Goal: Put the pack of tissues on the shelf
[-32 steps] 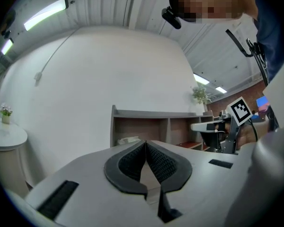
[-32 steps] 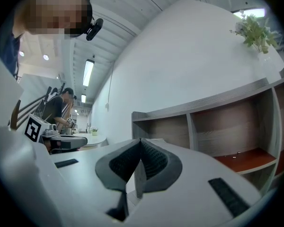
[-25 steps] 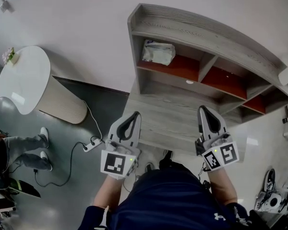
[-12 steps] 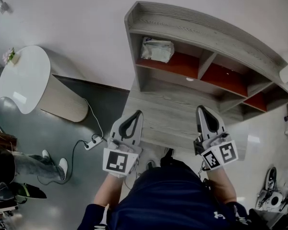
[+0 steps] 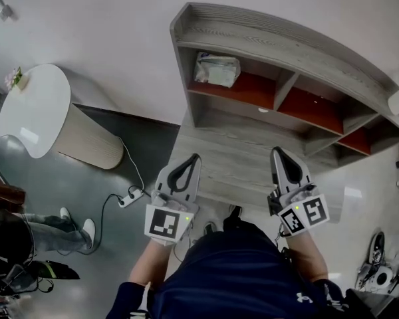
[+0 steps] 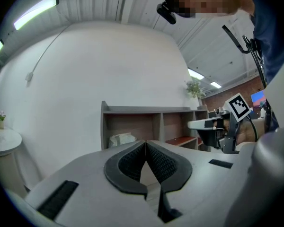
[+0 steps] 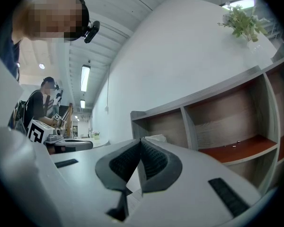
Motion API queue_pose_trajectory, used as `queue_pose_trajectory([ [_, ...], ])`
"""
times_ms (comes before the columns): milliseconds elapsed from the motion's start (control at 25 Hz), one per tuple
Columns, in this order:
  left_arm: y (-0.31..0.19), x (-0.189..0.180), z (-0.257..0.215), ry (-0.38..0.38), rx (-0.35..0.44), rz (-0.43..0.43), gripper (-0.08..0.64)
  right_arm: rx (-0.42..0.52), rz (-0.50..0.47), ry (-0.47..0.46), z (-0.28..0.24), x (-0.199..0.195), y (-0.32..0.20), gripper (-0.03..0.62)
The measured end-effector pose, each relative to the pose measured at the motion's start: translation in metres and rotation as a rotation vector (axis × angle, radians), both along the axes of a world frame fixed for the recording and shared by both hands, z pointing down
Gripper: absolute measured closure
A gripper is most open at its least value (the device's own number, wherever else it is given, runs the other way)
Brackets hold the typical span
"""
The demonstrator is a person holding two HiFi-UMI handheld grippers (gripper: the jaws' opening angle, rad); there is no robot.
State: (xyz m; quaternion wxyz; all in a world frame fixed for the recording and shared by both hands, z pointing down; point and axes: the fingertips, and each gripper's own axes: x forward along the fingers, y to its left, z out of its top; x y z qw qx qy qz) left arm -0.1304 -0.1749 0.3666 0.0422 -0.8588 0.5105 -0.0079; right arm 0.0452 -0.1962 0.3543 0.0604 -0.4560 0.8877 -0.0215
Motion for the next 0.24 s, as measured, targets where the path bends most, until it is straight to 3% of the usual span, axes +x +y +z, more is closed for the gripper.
queue_pose_trajectory([
  [240,-0.0031,0.0062,0.0011,-0.025,-0.005,0.014,0.543,-0.017,-0.006,0.003,0.0041,0.0008,-0.0005,0.581],
])
